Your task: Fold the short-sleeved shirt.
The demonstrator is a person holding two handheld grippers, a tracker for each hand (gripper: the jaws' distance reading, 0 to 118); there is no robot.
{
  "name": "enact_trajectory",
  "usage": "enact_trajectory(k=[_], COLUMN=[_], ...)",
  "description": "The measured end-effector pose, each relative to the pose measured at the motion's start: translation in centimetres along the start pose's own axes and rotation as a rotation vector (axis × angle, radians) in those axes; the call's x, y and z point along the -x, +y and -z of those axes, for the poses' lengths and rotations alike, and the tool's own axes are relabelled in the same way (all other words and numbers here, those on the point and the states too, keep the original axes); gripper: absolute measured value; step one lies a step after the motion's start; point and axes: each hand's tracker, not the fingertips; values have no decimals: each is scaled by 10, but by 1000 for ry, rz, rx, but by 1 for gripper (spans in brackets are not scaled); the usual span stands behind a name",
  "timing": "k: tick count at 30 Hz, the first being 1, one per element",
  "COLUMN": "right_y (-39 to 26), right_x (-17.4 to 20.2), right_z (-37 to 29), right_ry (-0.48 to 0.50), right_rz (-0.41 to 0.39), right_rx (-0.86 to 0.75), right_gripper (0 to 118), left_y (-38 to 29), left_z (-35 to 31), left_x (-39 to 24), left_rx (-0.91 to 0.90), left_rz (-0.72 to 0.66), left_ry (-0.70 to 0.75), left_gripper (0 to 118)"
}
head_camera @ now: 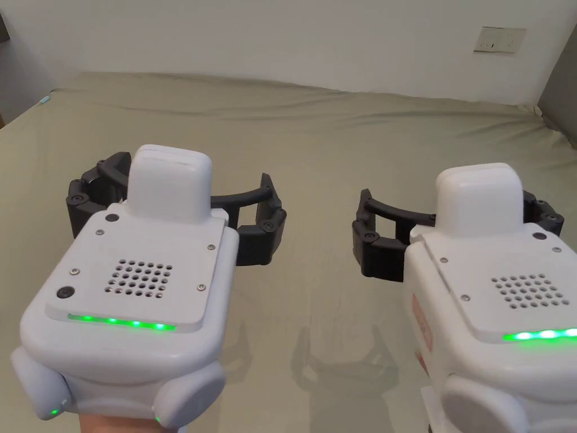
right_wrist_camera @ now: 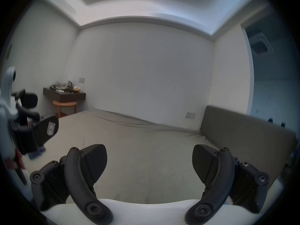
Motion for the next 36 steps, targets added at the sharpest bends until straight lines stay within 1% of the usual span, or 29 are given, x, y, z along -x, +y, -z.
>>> enact_trajectory(k=[1, 2, 4, 5, 7, 13, 25, 30, 33, 36], right_y=[3, 7, 14, 18, 23, 30, 27, 21, 20, 19], right_x=[-2, -3, -6, -8, -13, -20, -14, -15, -13, -16], right_z=[1, 2, 4, 4, 6, 5, 2, 4, 8, 7], right_ry=[4, -31, -82, -99, -87, -50, -46, -22, -41, -25], right_rz=[51, 104, 167, 172, 185, 183, 157, 171, 165, 170], right_rx=[24, 61, 120, 162, 210, 261, 239, 226, 251, 253], right_gripper=[110, 110, 110, 110, 110, 110, 110, 110, 110, 110], left_y=[1, 1, 2, 2, 3, 7, 8, 8, 7, 7], left_z=[0, 0, -1, -1, -2, -4, -6, -6, -6, -6], left_x=[1, 3, 3, 3, 3, 2, -2, -3, -3, -2], left_rx=[0, 0, -2, -6, -12, -24, -31, -28, -27, -26], left_rz=[-6, -14, -19, -19, -16, -16, -5, 2, 4, 4], left_ry=[-3, -5, 0, 3, 5, 1, -2, -4, -3, -1], left_gripper=[118, 118, 118, 118, 118, 118, 118, 118, 118, 118])
